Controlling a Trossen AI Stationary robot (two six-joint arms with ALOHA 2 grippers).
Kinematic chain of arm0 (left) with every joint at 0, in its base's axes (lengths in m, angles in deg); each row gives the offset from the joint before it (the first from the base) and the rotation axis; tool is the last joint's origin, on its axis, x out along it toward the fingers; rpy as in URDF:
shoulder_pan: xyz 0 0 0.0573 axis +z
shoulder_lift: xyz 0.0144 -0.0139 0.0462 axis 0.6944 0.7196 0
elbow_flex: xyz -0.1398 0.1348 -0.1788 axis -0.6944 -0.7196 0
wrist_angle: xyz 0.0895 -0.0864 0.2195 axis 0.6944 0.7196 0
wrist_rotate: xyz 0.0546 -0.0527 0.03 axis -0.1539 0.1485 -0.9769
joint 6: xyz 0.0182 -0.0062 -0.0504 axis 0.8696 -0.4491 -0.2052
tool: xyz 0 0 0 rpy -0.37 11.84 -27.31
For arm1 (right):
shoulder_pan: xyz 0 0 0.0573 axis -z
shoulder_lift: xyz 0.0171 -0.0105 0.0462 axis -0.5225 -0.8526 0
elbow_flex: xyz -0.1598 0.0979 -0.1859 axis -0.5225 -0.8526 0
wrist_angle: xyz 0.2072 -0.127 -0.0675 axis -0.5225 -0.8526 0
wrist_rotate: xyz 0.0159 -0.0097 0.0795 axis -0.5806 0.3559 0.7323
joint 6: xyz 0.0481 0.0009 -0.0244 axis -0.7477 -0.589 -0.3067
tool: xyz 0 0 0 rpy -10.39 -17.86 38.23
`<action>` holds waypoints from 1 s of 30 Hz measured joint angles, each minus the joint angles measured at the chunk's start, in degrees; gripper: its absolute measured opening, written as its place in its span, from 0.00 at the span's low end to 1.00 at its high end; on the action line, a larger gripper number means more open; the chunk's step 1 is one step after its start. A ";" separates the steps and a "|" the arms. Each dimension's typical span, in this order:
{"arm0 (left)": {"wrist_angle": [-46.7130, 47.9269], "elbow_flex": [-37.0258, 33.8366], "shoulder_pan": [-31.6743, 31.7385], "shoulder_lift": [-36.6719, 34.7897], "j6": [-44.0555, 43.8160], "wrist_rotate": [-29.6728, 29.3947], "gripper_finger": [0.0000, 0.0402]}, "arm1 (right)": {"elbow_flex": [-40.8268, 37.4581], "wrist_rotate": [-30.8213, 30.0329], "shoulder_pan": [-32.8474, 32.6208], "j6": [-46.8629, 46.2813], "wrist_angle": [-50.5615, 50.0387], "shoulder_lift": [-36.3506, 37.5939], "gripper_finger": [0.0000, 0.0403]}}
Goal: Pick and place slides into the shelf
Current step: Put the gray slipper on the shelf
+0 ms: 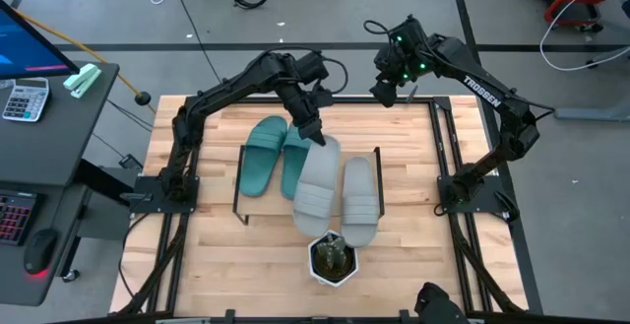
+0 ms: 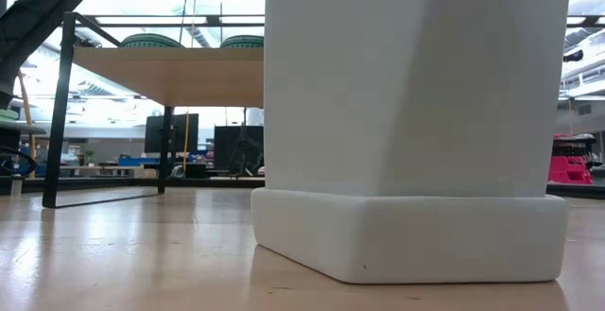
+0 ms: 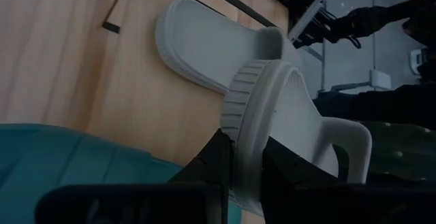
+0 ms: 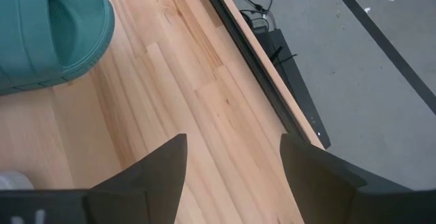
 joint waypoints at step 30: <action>0.46 0.00 -0.70 4.76 1.49 0.65 0.12 | 0.00 0.00 0.01 -0.15 0.01 0.00 0.60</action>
